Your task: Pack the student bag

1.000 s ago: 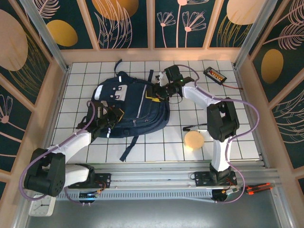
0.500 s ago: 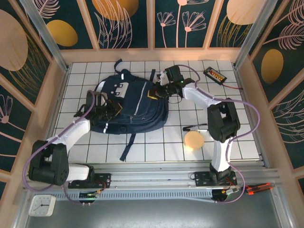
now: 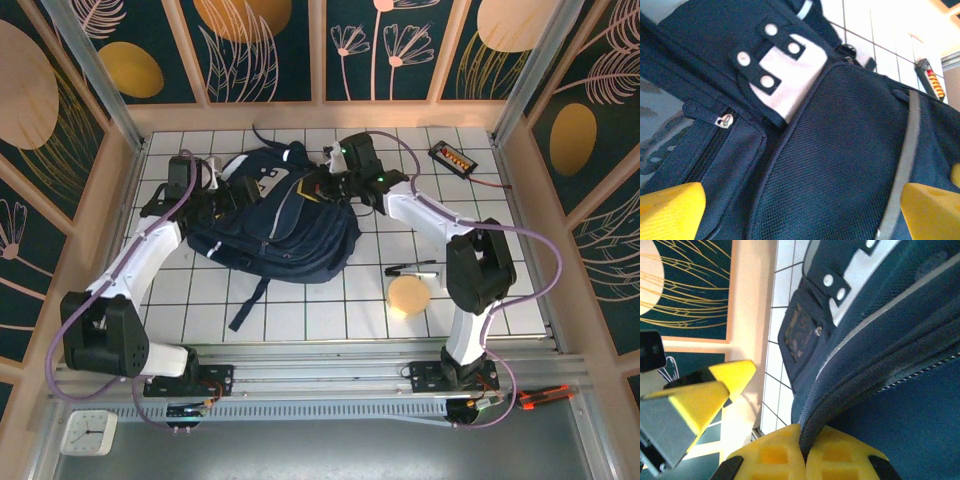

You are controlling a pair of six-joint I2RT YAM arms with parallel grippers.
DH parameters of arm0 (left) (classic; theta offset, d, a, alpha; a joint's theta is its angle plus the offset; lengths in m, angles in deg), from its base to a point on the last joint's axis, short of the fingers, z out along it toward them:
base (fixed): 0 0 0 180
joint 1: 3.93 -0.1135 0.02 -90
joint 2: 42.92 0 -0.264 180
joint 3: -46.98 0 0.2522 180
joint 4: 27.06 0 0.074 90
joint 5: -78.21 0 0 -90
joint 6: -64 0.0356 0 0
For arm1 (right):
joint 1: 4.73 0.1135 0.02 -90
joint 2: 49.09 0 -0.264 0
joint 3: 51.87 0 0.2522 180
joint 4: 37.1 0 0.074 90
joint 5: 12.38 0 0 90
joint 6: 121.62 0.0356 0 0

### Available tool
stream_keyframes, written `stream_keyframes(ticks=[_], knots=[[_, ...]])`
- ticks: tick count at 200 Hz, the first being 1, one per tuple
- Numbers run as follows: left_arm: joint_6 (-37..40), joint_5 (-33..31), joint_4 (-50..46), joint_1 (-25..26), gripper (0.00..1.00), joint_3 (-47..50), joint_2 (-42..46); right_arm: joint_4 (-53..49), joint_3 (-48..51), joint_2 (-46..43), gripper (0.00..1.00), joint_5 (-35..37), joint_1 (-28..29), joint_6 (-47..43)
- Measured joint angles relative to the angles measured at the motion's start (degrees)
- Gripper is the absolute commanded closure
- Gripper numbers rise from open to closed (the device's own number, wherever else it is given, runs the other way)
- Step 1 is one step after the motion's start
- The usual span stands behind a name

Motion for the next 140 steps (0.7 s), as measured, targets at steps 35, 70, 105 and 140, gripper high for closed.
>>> stream_keyframes(ticks=[35,70,105,140], knots=[[5.5,0.5,-0.5,2.8,0.01,0.0,1.4,0.7,-0.2,0.9,1.00,-0.9,0.0,1.2],[14.1,-2.0,-2.1,11.4,0.01,0.0,1.4,1.8,-1.9,1.6,1.00,-1.1,0.2,3.5],[19.0,-5.9,-2.1,13.9,0.01,-0.1,2.5,1.7,-4.7,2.4,1.00,-1.0,1.2,5.0],[22.5,-12.7,-4.0,17.6,0.01,-4.2,1.7,1.7,-5.6,2.6,1.00,-0.5,2.6,6.5]])
